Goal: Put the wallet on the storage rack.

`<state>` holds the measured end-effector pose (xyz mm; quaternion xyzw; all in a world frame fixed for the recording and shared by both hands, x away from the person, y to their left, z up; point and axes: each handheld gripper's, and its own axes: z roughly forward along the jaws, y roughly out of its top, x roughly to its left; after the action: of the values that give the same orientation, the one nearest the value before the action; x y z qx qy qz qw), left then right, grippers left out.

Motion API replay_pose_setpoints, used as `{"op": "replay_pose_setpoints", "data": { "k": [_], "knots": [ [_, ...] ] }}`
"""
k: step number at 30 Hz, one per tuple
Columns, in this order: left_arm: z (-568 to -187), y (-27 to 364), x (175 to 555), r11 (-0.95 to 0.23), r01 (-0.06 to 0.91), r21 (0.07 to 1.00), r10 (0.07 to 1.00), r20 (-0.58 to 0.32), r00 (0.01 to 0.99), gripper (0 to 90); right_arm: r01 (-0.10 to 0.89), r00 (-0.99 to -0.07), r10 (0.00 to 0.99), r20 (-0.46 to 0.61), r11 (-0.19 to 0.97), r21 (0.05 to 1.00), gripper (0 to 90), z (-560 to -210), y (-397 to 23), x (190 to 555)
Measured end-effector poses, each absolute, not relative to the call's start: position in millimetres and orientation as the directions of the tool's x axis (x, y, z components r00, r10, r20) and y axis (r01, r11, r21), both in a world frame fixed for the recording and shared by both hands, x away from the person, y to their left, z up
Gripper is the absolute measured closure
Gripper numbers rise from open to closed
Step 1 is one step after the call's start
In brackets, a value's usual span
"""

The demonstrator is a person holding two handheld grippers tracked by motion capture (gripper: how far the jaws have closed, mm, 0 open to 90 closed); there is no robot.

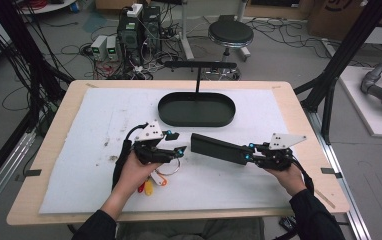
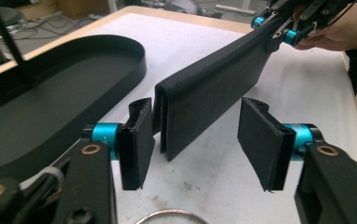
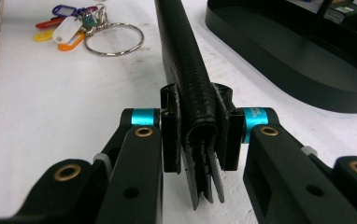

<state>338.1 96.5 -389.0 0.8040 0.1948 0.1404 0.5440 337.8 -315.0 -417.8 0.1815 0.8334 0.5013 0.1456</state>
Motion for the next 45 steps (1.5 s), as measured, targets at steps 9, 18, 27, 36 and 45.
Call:
{"op": "replay_pose_setpoints", "data": {
  "k": [9, 18, 27, 36, 45],
  "knots": [
    [-387, 136, 312, -0.281, 0.120, 0.952, 0.522, 0.047, 0.852, 40.6, 0.187, -0.866, 0.499, -0.021, 0.365, 0.912, 76.8, -411, -322, 343],
    [-392, 166, 293, -0.235, 0.118, 0.965, 0.574, 0.040, 0.818, 36.7, 0.179, -0.864, 0.504, -0.005, 0.315, 0.932, 77.0, -399, -324, 351],
    [-397, 187, 287, -0.186, 0.117, 0.976, 0.613, 0.023, 0.789, 33.0, 0.162, -0.861, 0.509, -0.020, 0.310, 0.937, 77.1, -382, -310, 375],
    [-400, 190, 287, -0.178, 0.105, 0.978, 0.614, 0.027, 0.789, 33.0, 0.134, -0.866, 0.499, -0.037, 0.303, 0.944, 77.1, -363, -293, 403],
    [-401, 191, 284, -0.188, 0.089, 0.978, 0.614, 0.047, 0.788, 32.6, 0.123, -0.866, 0.496, -0.072, 0.349, 0.929, 77.1, -351, -263, 434]
  ]
}}
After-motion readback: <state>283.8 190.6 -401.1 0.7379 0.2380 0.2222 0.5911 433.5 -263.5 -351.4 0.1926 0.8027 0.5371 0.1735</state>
